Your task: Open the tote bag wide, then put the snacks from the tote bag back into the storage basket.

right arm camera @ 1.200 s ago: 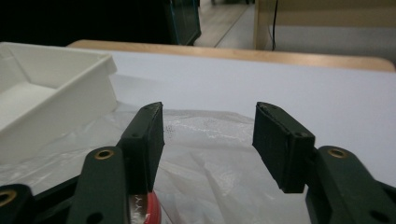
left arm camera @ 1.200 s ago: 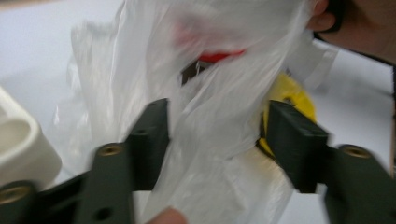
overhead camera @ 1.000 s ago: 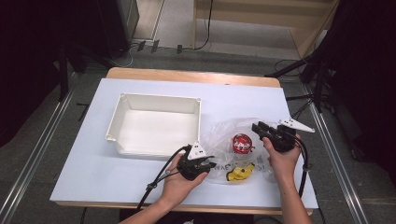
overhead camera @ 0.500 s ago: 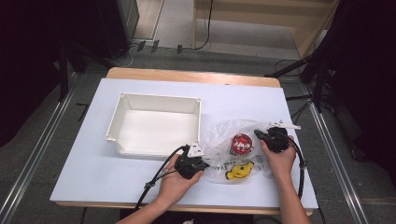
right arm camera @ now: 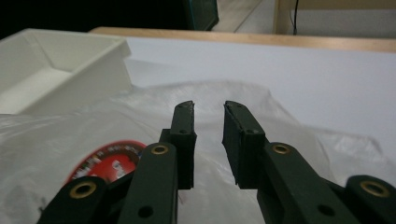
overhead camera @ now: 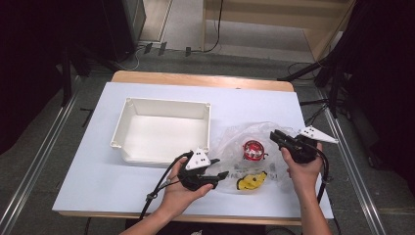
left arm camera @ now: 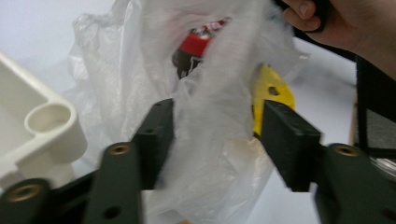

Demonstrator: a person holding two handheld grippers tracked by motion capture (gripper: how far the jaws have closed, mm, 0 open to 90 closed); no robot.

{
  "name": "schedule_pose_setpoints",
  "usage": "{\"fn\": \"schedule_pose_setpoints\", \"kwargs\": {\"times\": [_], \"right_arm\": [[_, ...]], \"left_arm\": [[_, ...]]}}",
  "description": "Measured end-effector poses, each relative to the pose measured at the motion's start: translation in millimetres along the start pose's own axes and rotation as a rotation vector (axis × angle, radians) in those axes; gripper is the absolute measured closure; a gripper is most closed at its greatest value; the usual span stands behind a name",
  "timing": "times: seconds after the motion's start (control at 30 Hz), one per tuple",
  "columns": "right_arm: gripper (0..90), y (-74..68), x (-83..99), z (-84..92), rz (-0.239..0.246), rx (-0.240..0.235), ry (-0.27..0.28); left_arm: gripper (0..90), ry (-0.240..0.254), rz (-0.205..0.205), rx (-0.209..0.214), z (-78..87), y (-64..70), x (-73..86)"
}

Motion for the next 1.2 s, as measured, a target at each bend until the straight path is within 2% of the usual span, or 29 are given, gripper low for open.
{"fn": "schedule_pose_setpoints", "kwargs": {"times": [0.1, 0.13, 0.17, 0.2, 0.27, 0.37, 0.4, 0.47, 0.53, 0.57, 0.63, 0.73, 0.8, 0.83, 0.93, 1.0, 1.07, 1.13, 1.2], "right_arm": [[65.5, -3.1, -12.9, 9.3, -0.002, -0.033, 0.036], [59.6, -4.7, -16.7, 11.6, 0.002, -0.037, 0.055], [54.2, -6.5, -20.0, 13.2, 0.006, -0.024, 0.067], [47.4, -7.3, -22.0, 13.1, 0.014, -0.004, 0.078], [35.6, -7.0, -25.2, 9.4, -0.004, 0.061, 0.081], [25.0, -3.3, -21.8, -2.7, -0.028, 0.092, 0.033], [24.1, -3.0, -19.9, -6.0, -0.03, 0.103, 0.017], [23.2, -2.1, -14.3, -14.4, -0.024, 0.119, -0.015], [23.4, -0.9, -9.2, -22.2, -0.018, 0.128, -0.051], [24.4, -0.3, -6.9, -25.4, -0.017, 0.134, -0.064], [30.1, 0.8, -2.6, -31.5, -0.011, 0.136, -0.083], [41.3, 1.8, 2.4, -37.6, 0.002, 0.125, -0.1], [48.4, 2.9, 6.4, -42.7, 0.003, 0.116, -0.12], [54.5, 4.5, 9.2, -46.4, 0.003, 0.114, -0.137], [73.1, 8.1, 16.6, -54.2, -0.005, 0.124, -0.162], [82.4, 10.3, 22.3, -59.6, -0.005, 0.121, -0.186], [87.5, 11.6, 27.2, -64.7, 0.013, 0.119, -0.21], [89.4, 12.0, 30.2, -67.3, 0.023, 0.12, -0.228], [90.0, 12.9, 32.7, -69.5, 0.034, 0.145, -0.244]], "left_arm": [[29.1, 0.023, -0.006, -0.002, 2.4, 1.5, -3.9], [26.2, 0.059, -0.01, -0.03, 3.9, 2.1, -8.0], [25.3, 0.076, -0.008, -0.045, 4.8, 2.0, -9.7], [24.5, 0.105, 0.0, -0.077, 6.2, 1.5, -13.1], [22.3, 0.132, 0.013, -0.108, 8.6, 0.4, -18.1], [21.0, 0.15, 0.024, -0.154, 13.0, -1.8, -22.3], [21.4, 0.148, 0.027, -0.173, 16.0, -3.9, -22.5], [27.1, 0.139, 0.039, -0.192, 18.7, -8.5, -21.5], [47.7, 0.122, 0.05, -0.191, 19.7, -12.5, -19.3], [58.5, 0.115, 0.055, -0.179, 19.2, -13.8, -17.6], [73.1, 0.081, 0.053, -0.155, 15.0, -14.2, -13.8], [84.1, 0.022, 0.037, -0.138, 3.9, -13.2, -6.9], [89.6, -0.022, 0.041, -0.138, -4.8, -15.3, 0.1], [90.0, -0.037, 0.04, -0.141, -7.9, -16.3, 3.0], [90.0, -0.125, 0.046, -0.134, -19.9, -20.9, 15.3], [90.0, -0.183, 0.035, -0.146, -25.6, -23.2, 22.3], [90.0, -0.215, 0.034, -0.159, -29.4, -26.2, 27.4], [90.0, -0.214, 0.042, -0.171, -30.0, -28.2, 29.3], [90.0, -0.228, 0.021, -0.188, -30.2, -26.7, 28.7]]}}
Point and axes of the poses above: each handheld gripper's, and its own axes: z roughly backward along the jaws, x roughly out of its underside, y roughly to its right, the point moved 1 cm from there along -z, roughly forward along the jaws, and after that the axes turned 11 degrees about x, right-handed, at the moved point
